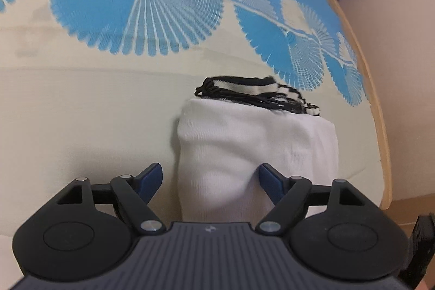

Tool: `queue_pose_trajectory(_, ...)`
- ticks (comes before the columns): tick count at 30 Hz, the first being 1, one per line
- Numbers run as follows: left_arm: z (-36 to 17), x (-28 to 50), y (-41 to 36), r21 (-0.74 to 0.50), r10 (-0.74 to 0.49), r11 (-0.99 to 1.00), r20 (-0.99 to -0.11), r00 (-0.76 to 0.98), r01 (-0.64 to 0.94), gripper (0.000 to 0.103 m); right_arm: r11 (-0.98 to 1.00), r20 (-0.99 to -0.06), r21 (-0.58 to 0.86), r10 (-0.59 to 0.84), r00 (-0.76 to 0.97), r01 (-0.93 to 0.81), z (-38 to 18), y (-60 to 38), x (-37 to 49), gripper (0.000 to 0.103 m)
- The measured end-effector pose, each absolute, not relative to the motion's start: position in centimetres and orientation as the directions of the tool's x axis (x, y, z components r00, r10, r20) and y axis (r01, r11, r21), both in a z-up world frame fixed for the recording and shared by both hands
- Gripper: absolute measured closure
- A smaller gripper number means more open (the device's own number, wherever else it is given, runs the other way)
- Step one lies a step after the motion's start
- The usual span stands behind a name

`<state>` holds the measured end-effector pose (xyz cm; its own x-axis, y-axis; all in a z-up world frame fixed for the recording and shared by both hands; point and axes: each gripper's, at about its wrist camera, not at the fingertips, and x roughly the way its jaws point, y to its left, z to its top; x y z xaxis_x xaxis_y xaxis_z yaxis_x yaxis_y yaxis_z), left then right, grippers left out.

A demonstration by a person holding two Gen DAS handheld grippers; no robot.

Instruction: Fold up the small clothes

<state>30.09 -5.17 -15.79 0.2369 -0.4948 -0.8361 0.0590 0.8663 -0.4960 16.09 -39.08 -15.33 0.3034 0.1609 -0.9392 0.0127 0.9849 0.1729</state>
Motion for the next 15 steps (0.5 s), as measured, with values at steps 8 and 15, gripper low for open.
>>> queue_pose_trajectory(8, -15.8, 30.7, -5.8, -0.524, -0.537, 0.843, -0.815, 0.216, 0.121, 0.066, 0.987, -0.949, 0.162, 0.152, 0.278, 0.014, -15.0, -37.9, 16.7, 0.087)
queue_pose_trajectory(15, -9.3, 30.2, -0.6, -0.481, -0.502, 0.863, -0.785, 0.363, 0.152, 0.069, 0.964, -0.912, 0.263, 0.241, 0.333, 0.022, -12.9, -35.8, 18.0, 0.092)
